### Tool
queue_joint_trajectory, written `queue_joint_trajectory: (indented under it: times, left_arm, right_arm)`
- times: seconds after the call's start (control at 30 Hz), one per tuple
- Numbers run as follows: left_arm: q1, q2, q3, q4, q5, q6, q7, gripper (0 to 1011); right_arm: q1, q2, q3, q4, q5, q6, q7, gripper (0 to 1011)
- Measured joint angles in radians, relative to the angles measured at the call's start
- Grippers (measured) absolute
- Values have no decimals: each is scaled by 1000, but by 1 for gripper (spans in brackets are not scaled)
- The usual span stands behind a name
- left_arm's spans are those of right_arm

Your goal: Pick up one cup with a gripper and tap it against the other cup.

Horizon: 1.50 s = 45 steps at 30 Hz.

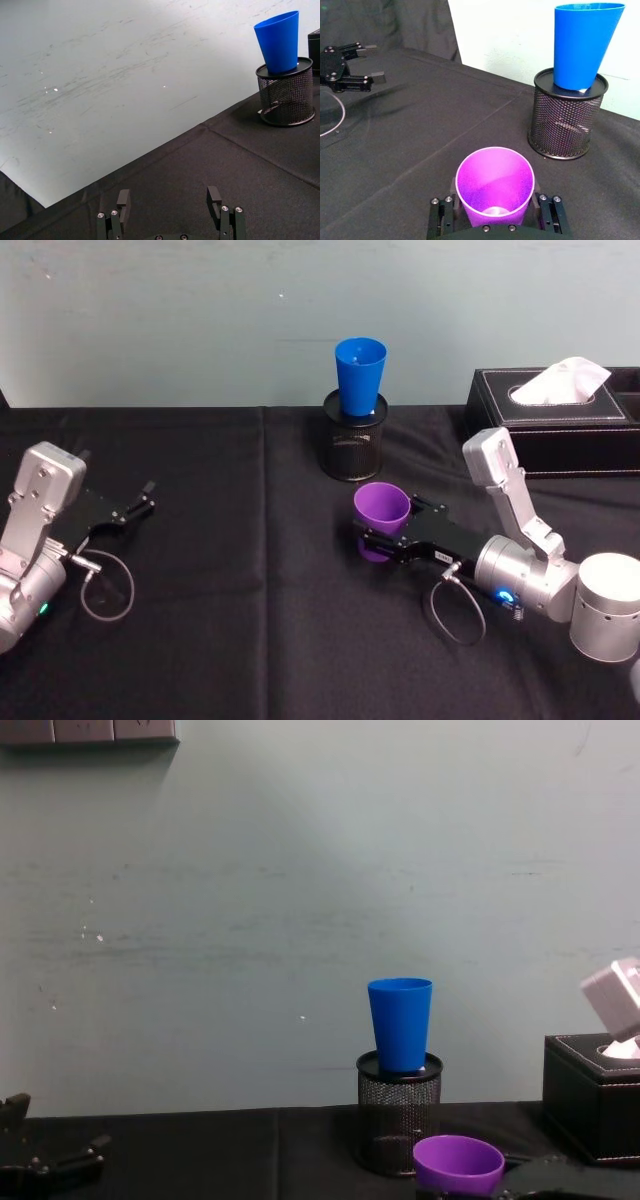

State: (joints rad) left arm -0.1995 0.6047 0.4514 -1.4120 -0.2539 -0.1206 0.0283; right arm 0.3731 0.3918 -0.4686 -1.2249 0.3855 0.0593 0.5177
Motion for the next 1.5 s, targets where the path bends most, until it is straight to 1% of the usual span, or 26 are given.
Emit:
queue_joint_trajectory:
  times: [0.1, 0.23, 0.33, 0.5, 0.6, 0.7, 0.77, 0.93, 1.2, 1.5]
  left_arm:
    - [0, 0, 0, 0, 0, 0, 0, 1000]
    - [0, 0, 0, 0, 0, 0, 0, 1000]
    - [0, 0, 0, 0, 0, 0, 0, 1000]
    - [0, 0, 0, 0, 0, 0, 0, 1000]
    - [0, 0, 0, 0, 0, 0, 0, 1000]
    - [0, 0, 0, 0, 0, 0, 0, 1000]
    - [0, 0, 0, 0, 0, 0, 0, 1000]
    - [0, 0, 0, 0, 0, 0, 0, 1000]
    - [0, 0, 0, 0, 0, 0, 0, 1000]
    - [0, 0, 0, 0, 0, 0, 0, 1000]
  right_arm:
    - [-1, -2, 2, -2, -5, 3, -5, 761]
    - [-3, -4, 5, -7, -8, 6, -7, 742]
    - [-6, 0, 10, -23, -8, 10, -11, 732]
    - [-11, 15, 20, -73, -13, 24, -19, 724]
    - [-10, 28, 28, -116, -15, 45, -25, 724]
    - [-6, 35, 33, -135, -14, 58, -27, 724]
    - [1, 41, 39, -152, -8, 77, -27, 724]
    - [7, 50, 45, -179, 4, 102, -27, 724]
    - [7, 76, 58, -248, 46, 128, -15, 724]
    - [7, 74, 56, -241, 43, 128, -14, 724]
